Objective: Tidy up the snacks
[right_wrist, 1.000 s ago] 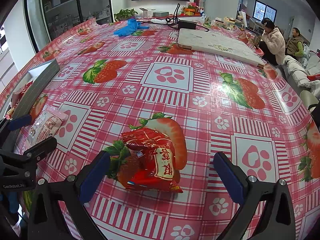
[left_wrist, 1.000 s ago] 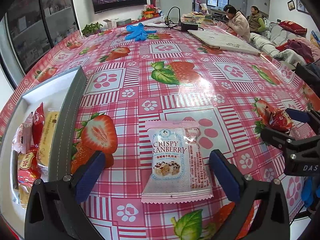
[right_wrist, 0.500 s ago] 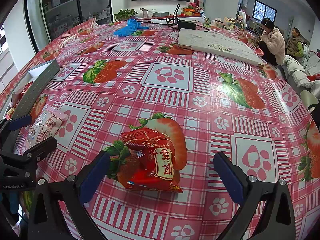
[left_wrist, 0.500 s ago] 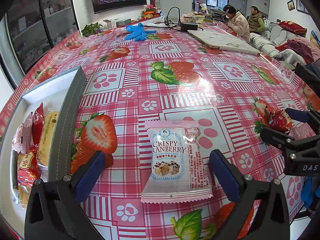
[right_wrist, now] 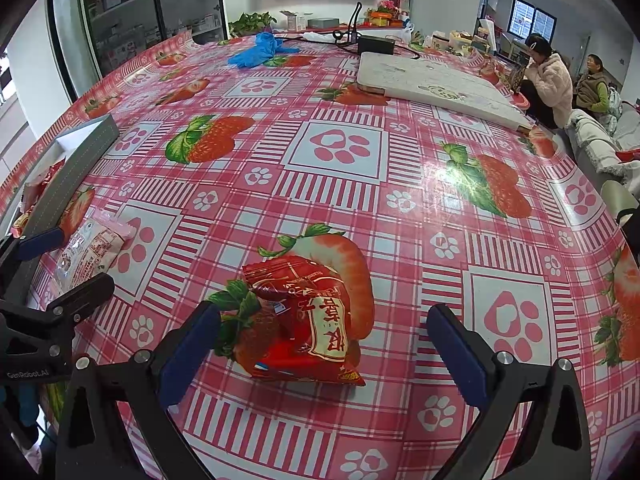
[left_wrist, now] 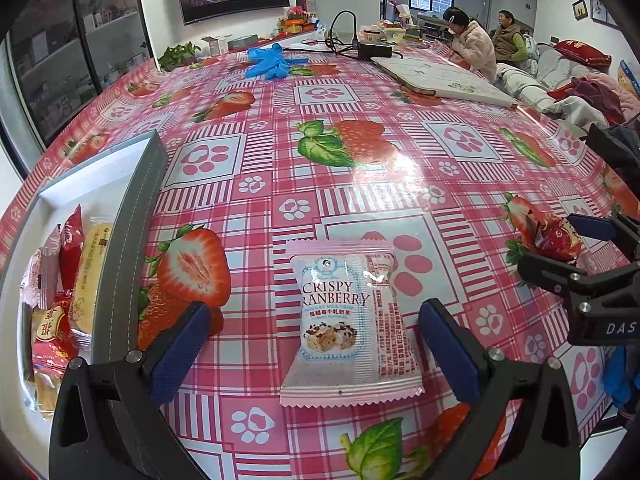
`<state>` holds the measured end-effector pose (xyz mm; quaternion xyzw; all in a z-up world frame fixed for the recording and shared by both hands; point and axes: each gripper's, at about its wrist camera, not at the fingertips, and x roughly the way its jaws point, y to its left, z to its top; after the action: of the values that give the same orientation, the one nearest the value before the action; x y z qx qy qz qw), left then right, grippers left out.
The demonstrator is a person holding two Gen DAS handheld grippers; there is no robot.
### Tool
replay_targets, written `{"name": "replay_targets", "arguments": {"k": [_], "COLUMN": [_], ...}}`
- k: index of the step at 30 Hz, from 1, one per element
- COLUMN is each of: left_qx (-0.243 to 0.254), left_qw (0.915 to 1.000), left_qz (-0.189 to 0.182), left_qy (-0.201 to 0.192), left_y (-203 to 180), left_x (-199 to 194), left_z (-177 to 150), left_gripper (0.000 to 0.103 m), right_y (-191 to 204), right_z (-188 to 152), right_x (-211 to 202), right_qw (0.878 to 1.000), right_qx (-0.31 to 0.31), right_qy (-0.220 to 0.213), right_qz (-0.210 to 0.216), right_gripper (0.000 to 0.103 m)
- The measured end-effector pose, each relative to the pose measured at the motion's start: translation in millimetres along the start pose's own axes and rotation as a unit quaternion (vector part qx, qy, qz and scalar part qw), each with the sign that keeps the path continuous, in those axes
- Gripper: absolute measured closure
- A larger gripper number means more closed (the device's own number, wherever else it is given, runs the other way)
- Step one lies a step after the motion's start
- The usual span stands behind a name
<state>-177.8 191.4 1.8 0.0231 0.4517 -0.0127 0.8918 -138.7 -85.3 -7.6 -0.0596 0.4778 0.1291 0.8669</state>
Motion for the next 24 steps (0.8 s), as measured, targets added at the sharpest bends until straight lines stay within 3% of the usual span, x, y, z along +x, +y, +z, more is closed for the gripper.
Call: {"name": "replay_targets", "arguments": {"k": [7, 12, 19, 24], "left_qx": [-0.005, -0.004, 0.004, 0.006], "left_qw": [0.9999, 0.9999, 0.9974, 0.9973], "left_qz": [-0.012, -0.013, -0.018, -0.019], "left_qy": [0.007, 0.010, 0.069, 0.071], "left_y": [3, 3, 1, -2], "left_x": [1, 1, 9, 9], "left_z": [0, 1, 14, 14], "left_gripper": [0.000, 0.000, 0.000, 0.000], "right_y": [0, -1, 0, 0], "right_z": [13, 15, 19, 25], "right_x": [7, 9, 11, 16], "right_qw": [0.999, 0.998, 0.997, 0.995], "right_qx": [-0.006, -0.010, -0.015, -0.023], "right_qy": [0.052, 0.063, 0.081, 0.099], "right_qz": [0.005, 0.006, 0.007, 0.011], "right_gripper": [0.000, 0.000, 0.000, 0.000]}}
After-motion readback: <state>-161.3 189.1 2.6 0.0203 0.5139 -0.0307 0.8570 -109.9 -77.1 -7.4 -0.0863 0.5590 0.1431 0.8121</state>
